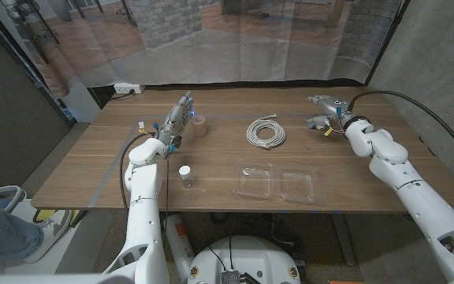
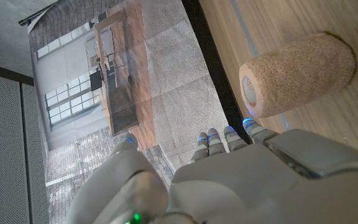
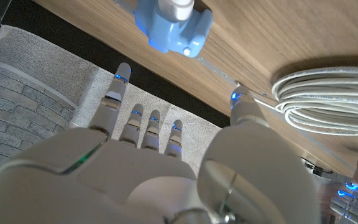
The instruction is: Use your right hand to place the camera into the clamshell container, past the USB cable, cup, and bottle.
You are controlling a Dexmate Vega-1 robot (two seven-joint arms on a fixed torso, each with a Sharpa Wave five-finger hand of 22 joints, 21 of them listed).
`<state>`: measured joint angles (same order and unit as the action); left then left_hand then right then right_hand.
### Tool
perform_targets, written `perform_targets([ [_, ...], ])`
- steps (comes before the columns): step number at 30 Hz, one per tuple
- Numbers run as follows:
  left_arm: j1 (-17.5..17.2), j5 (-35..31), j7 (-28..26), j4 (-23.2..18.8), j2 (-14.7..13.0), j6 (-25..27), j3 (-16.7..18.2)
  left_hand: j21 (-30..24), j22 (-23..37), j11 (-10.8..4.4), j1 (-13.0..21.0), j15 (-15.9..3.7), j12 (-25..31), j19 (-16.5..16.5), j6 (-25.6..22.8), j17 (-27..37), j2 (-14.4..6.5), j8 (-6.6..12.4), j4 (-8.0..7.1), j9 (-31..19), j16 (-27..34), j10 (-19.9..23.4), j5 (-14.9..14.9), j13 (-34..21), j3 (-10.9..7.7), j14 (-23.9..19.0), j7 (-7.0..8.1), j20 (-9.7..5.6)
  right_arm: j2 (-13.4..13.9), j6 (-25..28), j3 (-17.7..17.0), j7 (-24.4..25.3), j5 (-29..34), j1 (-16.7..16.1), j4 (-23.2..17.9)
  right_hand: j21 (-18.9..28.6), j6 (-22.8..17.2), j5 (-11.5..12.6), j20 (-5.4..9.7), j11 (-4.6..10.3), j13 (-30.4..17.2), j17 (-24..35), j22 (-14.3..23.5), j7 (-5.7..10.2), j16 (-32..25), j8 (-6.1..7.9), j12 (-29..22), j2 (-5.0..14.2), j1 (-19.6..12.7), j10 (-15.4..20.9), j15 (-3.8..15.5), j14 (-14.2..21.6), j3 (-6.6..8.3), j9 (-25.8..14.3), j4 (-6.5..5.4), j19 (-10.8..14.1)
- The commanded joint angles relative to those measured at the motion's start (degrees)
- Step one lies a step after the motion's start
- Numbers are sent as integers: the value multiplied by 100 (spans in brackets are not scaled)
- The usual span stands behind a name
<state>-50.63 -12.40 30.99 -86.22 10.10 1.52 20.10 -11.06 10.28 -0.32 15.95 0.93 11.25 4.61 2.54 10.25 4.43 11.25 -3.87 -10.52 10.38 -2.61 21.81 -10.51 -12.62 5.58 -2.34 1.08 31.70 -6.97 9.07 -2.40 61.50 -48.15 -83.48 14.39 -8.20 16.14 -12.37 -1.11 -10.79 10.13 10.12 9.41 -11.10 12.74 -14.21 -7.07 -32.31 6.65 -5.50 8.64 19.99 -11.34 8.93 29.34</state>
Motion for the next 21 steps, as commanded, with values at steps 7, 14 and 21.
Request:
perform_targets([
  [7,14,-53,-34,-25,16,69,-22,-28,8,-33,77,37,39,38,-61,25,6,34,-5,-25,36,-5,-7,-24,17,28,-11,55,26,212,216,-240,130,243,318,96,-87,54,183,56,-23,31,22,37,-86,-21,-49,71,-226,201,171,453,48,1,-34,654],
  [14,50,-79,-41,6,10,92,-34,-27,8,-37,79,36,38,44,-71,25,2,36,-7,-25,35,-5,-9,-24,25,32,-7,68,33,266,261,-262,127,293,411,120,-120,44,272,95,-23,38,21,39,-97,-24,-55,94,-269,249,228,557,63,1,-37,801],
  [21,99,-109,-43,56,2,119,-51,-28,9,-38,83,35,38,46,-76,25,-3,35,-8,-25,34,-5,-11,-25,33,34,3,87,28,344,331,-266,165,372,544,56,-426,20,271,108,-28,45,20,53,-55,70,-78,132,-339,352,223,560,89,-3,-41,778],
])
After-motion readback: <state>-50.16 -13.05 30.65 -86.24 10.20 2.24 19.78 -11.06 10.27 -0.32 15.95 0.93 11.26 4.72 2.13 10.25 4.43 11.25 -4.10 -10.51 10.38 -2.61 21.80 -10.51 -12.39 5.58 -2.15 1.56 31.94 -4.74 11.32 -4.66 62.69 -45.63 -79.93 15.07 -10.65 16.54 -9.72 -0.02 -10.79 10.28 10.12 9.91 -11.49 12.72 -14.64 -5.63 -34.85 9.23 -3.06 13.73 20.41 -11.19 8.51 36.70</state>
